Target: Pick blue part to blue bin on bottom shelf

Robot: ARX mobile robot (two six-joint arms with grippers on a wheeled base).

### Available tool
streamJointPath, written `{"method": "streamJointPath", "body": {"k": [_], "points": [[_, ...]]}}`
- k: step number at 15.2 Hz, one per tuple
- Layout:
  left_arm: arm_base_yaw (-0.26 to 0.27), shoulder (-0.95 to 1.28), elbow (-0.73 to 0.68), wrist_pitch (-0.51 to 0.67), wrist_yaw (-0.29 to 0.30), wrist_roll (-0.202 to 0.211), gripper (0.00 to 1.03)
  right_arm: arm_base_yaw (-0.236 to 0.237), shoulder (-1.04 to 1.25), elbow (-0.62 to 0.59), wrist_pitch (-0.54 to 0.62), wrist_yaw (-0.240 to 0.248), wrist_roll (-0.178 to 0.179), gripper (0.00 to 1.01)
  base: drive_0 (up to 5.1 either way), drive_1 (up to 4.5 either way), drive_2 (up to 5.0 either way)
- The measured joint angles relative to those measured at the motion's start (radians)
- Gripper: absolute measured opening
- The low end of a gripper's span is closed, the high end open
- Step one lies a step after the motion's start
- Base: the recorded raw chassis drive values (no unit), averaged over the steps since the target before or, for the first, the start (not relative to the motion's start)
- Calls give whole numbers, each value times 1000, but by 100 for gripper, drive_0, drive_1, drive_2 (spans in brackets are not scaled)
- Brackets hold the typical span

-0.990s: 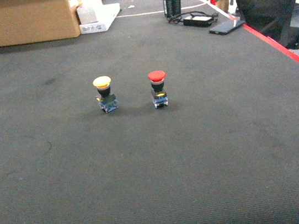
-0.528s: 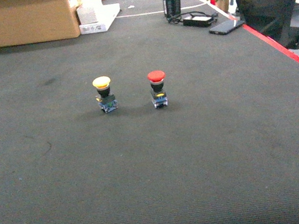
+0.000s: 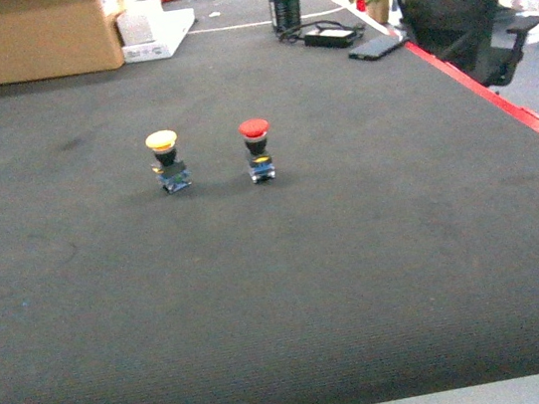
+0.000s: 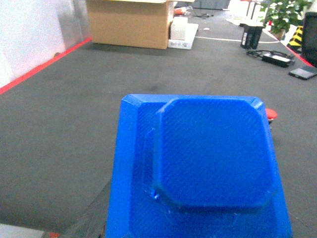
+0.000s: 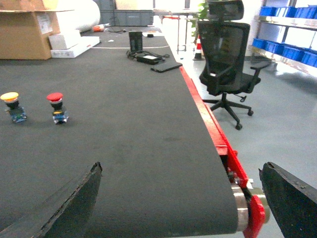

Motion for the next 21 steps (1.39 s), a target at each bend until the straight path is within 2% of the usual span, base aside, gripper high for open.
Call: {"method": "streamJointPath", "body": {"k": [21], "points": [[-1, 4, 0, 0, 3, 0, 44, 0, 0, 0, 0, 1, 0, 98, -160, -160, -160]]}}
